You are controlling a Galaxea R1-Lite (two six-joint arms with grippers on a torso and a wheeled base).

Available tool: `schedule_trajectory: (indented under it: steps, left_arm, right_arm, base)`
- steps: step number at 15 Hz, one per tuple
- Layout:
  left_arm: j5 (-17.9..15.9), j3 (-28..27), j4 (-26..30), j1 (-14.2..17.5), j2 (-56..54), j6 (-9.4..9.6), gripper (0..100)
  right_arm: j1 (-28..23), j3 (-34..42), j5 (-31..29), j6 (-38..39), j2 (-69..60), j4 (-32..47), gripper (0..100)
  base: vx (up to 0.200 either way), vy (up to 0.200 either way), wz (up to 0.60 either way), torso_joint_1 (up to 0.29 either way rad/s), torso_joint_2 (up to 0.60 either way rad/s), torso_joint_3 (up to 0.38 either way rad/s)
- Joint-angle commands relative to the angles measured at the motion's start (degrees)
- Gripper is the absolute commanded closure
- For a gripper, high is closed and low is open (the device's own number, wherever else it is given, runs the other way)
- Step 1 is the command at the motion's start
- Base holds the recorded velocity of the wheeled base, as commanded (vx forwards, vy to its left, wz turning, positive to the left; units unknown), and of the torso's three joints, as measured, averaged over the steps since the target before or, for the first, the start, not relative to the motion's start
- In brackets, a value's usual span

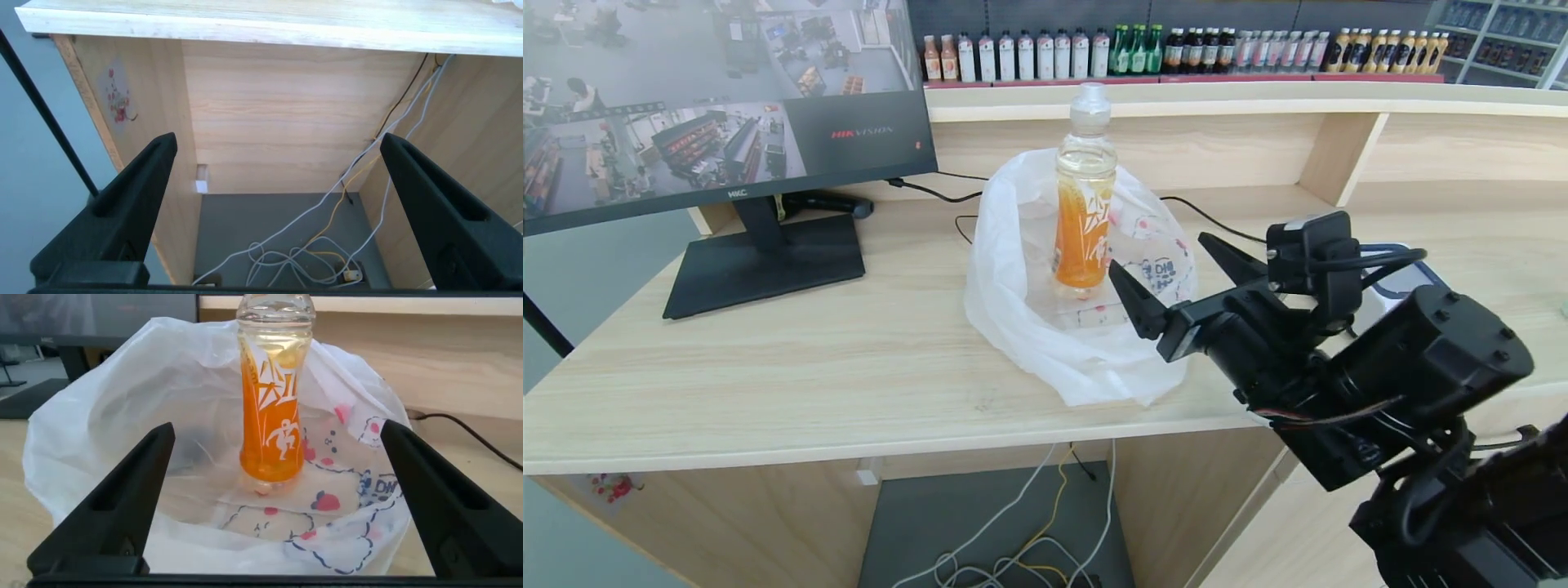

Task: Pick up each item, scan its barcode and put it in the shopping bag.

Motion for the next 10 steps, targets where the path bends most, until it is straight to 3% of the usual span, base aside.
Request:
schedule_trajectory:
  steps: [1,9,10]
  left_arm:
    - [0.0,0.0,0.0,0.0,0.0,0.22,0]
    - [0.0,0.0,0.0,0.0,0.0,-0.31,0]
    - [0.0,0.0,0.0,0.0,0.0,-0.40,0]
  right_arm:
    - [0.9,3.9,0.5,-0.7,-4.5,0.0,0]
    - [-0.7,7.8,-1.3,2.6,-10.2,0.0,0]
    - [-0.8,7.7,-1.3,2.7,-10.2,0.0,0]
  base:
    - [0.000,0.000,0.00,0.000,0.00,0.000]
    - [0.000,0.000,0.00,0.000,0.00,0.000]
    - [0.000,-0.200,0.00,0.002,0.00,0.007]
